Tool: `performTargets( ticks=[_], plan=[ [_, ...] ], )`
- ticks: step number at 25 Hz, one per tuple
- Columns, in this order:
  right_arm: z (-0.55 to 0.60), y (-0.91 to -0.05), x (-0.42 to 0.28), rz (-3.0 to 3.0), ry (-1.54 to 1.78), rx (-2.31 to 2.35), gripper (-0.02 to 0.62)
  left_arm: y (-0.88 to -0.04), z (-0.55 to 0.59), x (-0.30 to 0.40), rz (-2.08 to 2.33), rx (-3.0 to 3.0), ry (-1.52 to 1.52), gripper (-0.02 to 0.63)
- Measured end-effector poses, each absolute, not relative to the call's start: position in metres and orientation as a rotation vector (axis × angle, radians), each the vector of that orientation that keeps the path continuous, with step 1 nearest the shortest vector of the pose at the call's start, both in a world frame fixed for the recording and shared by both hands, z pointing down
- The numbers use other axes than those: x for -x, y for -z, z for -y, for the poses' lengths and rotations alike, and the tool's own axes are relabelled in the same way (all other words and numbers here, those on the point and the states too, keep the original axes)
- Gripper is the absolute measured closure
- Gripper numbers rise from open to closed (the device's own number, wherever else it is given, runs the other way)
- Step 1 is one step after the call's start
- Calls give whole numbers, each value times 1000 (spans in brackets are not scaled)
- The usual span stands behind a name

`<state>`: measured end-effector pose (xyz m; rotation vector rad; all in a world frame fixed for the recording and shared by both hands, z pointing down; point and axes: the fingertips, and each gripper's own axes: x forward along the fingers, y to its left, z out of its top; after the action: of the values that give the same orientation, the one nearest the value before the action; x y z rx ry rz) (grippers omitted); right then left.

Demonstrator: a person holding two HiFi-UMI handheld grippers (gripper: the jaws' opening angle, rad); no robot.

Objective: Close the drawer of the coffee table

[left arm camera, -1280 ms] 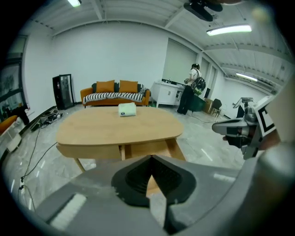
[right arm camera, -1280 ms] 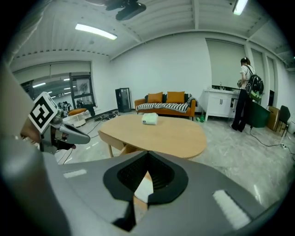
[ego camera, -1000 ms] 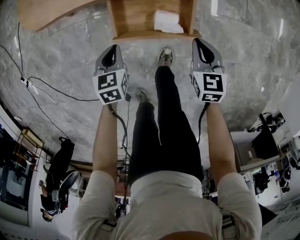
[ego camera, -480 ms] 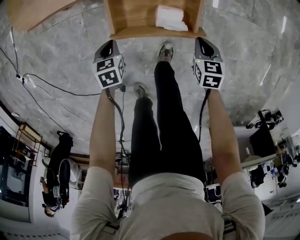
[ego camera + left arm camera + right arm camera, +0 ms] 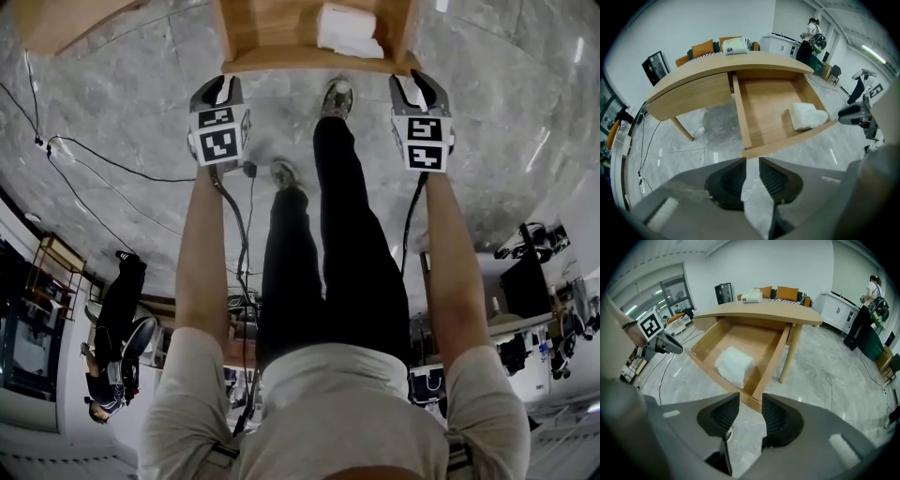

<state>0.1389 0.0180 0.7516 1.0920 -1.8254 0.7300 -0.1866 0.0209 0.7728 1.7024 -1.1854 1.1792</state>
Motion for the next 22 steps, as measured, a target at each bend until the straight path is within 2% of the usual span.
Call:
performTargets(
  ticks=[2,6,10,15,18,22],
  plan=[
    [-17,-753,-144,1817,-741,-1105,428,-775,-22,193,1177,-1664,-1148,483],
    [-17,-752,-161,1798,-833,-1189,418,-776,-19,206,1187,-1556,-984,456],
    [-24,-765,-166,1804,-902,-1158,351,-779,-10,204,1120,-1597,-951,440],
    [-32,-774,-166,1843,-946,-1095,318,-775,-19,192,988,-1674,-910,407],
    [-32,-775,-160,1857,-677,-899,316,-775,-17,191,931,-1828,-1132,405],
    [-32,-785,-159,1846,-486,-761,316,-792,-28,191,813,-1969,-1446,405]
  ],
)
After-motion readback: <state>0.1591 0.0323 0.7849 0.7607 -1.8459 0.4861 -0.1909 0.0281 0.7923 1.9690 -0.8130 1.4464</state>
